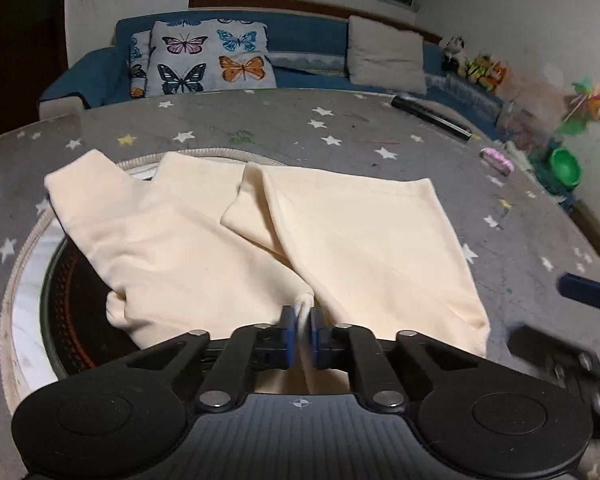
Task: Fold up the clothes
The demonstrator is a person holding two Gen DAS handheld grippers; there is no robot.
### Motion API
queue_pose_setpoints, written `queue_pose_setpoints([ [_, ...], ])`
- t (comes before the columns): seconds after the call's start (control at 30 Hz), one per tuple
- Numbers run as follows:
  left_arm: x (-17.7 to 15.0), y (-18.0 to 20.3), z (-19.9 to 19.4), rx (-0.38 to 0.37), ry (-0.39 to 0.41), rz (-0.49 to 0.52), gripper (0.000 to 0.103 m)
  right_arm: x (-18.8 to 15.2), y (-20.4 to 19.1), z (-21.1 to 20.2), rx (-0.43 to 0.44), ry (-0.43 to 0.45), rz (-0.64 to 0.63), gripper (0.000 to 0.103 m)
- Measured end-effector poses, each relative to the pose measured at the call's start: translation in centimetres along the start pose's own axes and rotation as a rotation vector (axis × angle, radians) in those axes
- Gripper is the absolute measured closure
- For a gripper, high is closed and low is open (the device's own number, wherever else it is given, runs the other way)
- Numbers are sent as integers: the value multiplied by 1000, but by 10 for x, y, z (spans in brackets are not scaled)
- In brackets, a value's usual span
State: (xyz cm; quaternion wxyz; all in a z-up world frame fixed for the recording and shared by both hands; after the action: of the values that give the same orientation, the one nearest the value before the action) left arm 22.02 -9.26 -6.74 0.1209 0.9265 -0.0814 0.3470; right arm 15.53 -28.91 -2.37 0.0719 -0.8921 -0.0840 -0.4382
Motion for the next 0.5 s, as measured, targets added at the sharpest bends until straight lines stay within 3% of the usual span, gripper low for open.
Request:
queue_pose_setpoints([
  [0.27,-18,-22,-56,-2,101,-56,98,35,-34,48,119,-40,-54,22],
  [0.37,-33,-34,-78,13,115,-74,98,45,-51,74,172,-74,-53,30],
  [0.5,-52,-47,-99,34,112,-97,99,54,-75,107,188,-95,-80,31],
])
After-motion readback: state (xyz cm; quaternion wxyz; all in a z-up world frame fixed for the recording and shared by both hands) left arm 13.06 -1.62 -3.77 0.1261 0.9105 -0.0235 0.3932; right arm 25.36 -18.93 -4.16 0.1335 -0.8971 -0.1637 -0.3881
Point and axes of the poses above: each gripper's, at about its wrist camera, not at the fingertips, and z roughly the way its jaws point, y to its right, x to its top, the point moved 9 cm from there along z, roughly the way its jaws point
